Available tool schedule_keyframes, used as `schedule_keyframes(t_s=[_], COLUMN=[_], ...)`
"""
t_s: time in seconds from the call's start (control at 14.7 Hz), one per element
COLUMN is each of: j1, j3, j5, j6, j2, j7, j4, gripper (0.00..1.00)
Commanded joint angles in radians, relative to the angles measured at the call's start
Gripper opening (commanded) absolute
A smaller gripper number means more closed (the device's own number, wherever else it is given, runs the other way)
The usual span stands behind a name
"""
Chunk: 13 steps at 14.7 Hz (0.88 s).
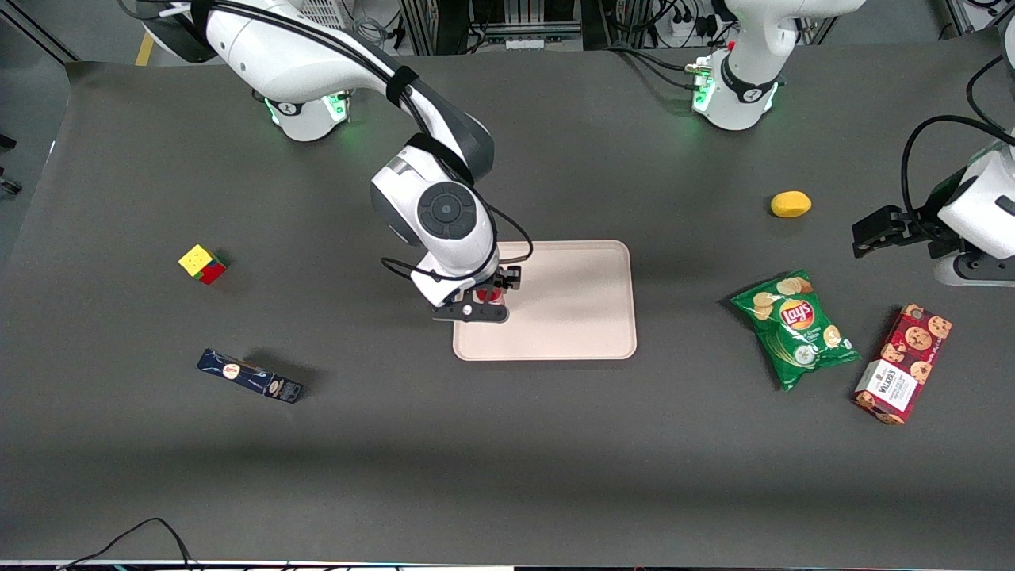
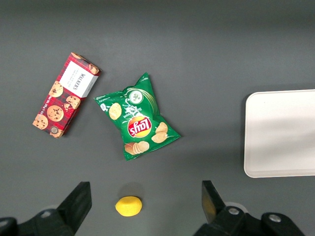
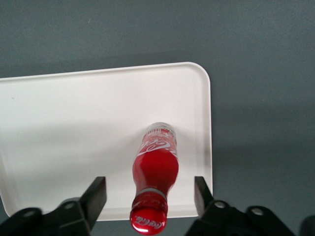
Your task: Place coke bottle on tray
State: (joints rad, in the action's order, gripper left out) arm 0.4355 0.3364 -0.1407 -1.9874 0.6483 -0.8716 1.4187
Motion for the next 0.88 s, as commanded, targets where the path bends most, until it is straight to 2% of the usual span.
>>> schedule_keyframes(t_s=[0.0, 0.14, 0.41, 0.68, 0.81], j1=[-0.049, -0.104, -0.201, -0.215, -0.219], j3=[0.016, 0.042, 0.015, -0.085, -0.161], j5=[-0.007, 0.033, 0.115, 0.122, 0.179], j6=[-0.004, 0.012, 0.125, 0.211, 0.206], j2=[-0.065, -0.122, -0.248, -0.385, -0.485], j7=[-0.027, -0.006, 0.238, 0.397, 0.494], j4=[0.014, 0.016, 0.023, 0.087, 0.181], gripper=[1.0, 1.0, 1.0, 1.0, 1.0])
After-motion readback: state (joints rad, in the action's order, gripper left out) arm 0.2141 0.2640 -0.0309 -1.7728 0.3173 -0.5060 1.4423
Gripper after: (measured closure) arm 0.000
